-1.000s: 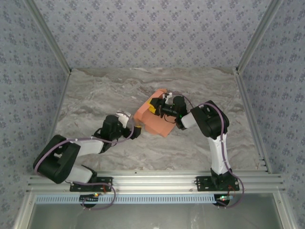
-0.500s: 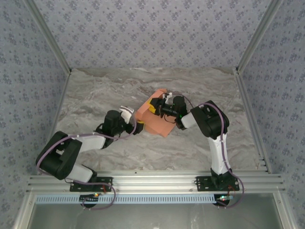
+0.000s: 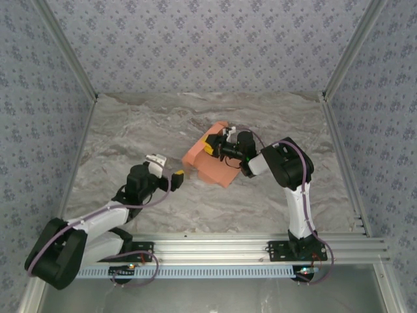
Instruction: Fold the paper box
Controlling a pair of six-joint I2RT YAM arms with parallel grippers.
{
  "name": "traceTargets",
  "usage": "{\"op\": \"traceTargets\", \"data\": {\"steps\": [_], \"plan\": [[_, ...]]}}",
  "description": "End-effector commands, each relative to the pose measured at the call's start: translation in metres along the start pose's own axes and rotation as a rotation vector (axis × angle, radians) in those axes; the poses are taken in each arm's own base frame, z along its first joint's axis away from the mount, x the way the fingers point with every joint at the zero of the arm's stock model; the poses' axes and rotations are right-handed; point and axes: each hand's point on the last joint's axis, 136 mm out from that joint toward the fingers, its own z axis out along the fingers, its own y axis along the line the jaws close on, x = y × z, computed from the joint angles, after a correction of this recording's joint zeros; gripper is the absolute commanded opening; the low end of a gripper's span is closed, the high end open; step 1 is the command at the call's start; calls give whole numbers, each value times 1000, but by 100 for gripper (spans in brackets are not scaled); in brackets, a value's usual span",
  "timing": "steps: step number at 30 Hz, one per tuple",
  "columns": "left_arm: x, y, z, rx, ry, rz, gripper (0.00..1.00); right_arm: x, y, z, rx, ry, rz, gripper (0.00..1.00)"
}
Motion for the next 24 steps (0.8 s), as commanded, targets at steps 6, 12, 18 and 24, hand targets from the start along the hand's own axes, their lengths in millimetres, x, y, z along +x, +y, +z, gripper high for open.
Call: {"op": "traceTargets", "data": {"steps": [6,12,18,24], "plan": [[2,-19,15,125,-10,143,99,3,-12,0,47,34,26,27],[-9,-27,36,191,-28,243,99,5,-16,-3,55,37,34,26],[-3,-41,50,303,-21,332,88,7,-19,-3,60,40,39,25],[-8,-54,46,385,-37,341,86,7,-20,-5,62,47,44,24]]}}
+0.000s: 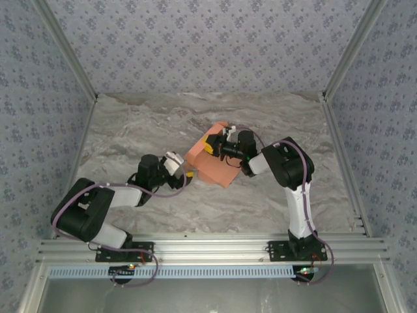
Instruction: Fold the paper box
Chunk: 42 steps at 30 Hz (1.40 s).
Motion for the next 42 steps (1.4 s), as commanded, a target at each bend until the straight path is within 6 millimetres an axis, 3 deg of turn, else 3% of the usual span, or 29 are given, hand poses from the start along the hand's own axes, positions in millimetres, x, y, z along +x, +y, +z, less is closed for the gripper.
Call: {"op": "traceTargets", "data": {"steps": [1,2,5,12,18,23,33,42], "plan": [[-28,-15,-8,95,-95,65,93,7,-22,-6,67,26,47,24],[-29,-21,-12,118,-100,69,99,7,-23,-7,70,24,49,24],[-19,-35,-20,112,-74,129,99,6,-24,-8,73,20,50,24],[-17,9,-29,-105,-56,-79,99,9,-22,-11,70,26,47,24],[-16,7,-42,-141,-79,-103,98,9,-18,-12,65,29,40,23],[-13,14,-28,-143,-25,-113,91,10,-20,-12,71,35,44,23],[-9,21,-20,-171,-8,-114,90,8,-13,-10,70,51,40,22],[-30,0,6,22,-31,-39,64,6,-20,-8,88,53,48,22]]}}
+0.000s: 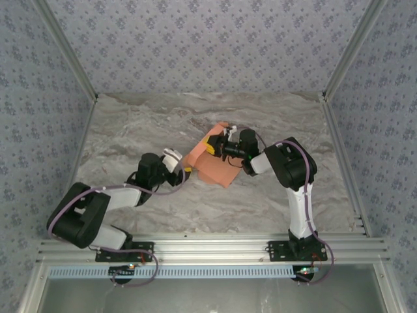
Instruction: Fold the paper box
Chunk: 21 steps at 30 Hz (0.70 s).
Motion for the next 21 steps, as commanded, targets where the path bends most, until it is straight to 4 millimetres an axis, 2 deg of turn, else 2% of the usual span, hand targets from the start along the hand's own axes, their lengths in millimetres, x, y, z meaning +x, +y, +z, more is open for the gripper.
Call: {"op": "traceTargets", "data": {"steps": [1,3,11,17,21], "plan": [[-19,-16,7,111,-49,43,61,3,-20,-1,66,20,50,22],[-17,-18,9,125,-44,42,58,4,-18,-1,63,19,47,22],[-18,-35,-1,191,-58,61,58,5,-22,-1,75,19,53,21],[-7,-44,-10,216,-46,44,63,6,-22,-1,79,22,50,21],[-6,-58,-22,270,-92,44,70,6,-24,-2,84,21,51,21]]}}
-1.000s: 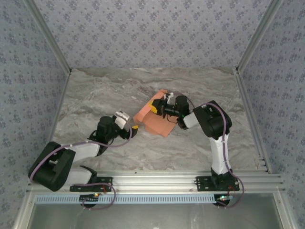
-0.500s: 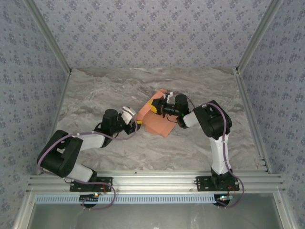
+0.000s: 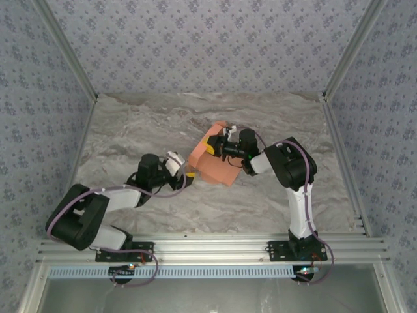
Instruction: Fold the paper box
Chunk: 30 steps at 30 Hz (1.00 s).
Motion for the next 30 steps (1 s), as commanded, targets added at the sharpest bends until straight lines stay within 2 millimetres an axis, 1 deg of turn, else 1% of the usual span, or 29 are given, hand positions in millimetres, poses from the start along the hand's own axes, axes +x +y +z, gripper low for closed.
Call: {"op": "traceTargets", "data": {"steps": [1,4,5,7,8,10,13,15,20,23,25,27,30], "plan": [[-10,-27,-10,103,-73,29,71,6,-23,-1,81,19,53,21],[-10,-38,-20,116,-79,92,71,6,-23,-1,79,18,51,21],[-6,-36,-22,95,-56,107,71,5,-22,-1,78,18,51,20],[3,-20,-26,-8,-17,97,72,5,-23,-1,80,18,52,20],[-1,-12,-28,-43,-51,90,72,5,-24,-1,80,19,52,20],[-2,-1,-25,-95,-49,76,72,6,-24,-1,82,21,54,20],[0,7,-16,-116,-23,81,68,5,-22,-1,78,22,53,20],[-2,14,-15,-163,-31,84,67,6,-21,-1,77,25,52,20],[-10,21,-27,-236,-87,80,71,7,-22,-2,80,22,54,20],[-9,32,-26,-289,-74,48,70,6,-21,-1,78,25,52,20],[-8,38,-20,-304,-55,35,70,7,-20,-1,77,29,50,20],[-6,37,-13,-279,-33,49,69,7,-19,-1,76,29,50,20],[-10,25,-9,-208,-41,87,69,7,-19,-1,77,31,51,20]]}}
